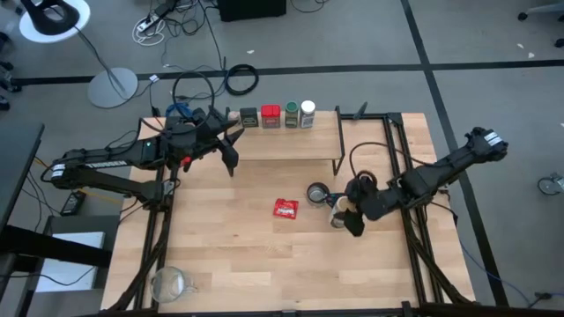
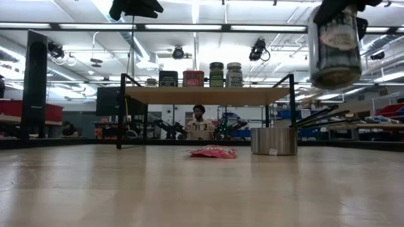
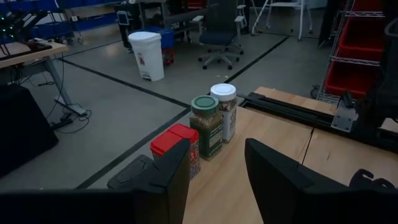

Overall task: Shelf spices
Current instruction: Remove the gold seasoning bottle from the shelf

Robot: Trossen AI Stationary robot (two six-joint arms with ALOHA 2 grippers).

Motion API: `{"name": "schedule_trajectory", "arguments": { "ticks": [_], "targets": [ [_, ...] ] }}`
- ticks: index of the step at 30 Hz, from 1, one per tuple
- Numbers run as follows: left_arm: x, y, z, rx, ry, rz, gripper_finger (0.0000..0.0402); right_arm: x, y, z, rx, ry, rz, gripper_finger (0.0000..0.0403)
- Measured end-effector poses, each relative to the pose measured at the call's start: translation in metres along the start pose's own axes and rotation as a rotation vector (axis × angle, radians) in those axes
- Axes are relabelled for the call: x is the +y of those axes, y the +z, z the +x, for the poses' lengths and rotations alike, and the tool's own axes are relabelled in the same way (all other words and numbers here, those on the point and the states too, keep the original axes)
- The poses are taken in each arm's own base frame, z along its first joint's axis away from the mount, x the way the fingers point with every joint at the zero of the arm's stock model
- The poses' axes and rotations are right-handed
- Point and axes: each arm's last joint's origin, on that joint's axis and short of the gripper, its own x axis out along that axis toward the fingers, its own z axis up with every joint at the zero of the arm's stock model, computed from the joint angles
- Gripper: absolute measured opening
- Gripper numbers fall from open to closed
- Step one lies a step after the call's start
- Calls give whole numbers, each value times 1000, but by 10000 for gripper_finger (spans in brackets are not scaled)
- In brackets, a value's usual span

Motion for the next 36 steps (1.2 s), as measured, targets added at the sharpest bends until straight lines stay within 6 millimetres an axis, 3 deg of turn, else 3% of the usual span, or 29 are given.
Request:
{"name": "schedule_trajectory", "arguments": {
  "ticks": [15,24,29,36],
  "targets": [
    [0,0,0,0,0,0,158,20,-36,41,180,-135,-4,271],
    [0,0,0,0,0,0,158,23,-51,74,165,-279,22,272],
    [0,0,0,0,0,0,158,29,-52,86,97,-281,7,272],
    [0,0,0,0,0,0,158,32,-50,88,74,-254,-15,272]
  ]
}}
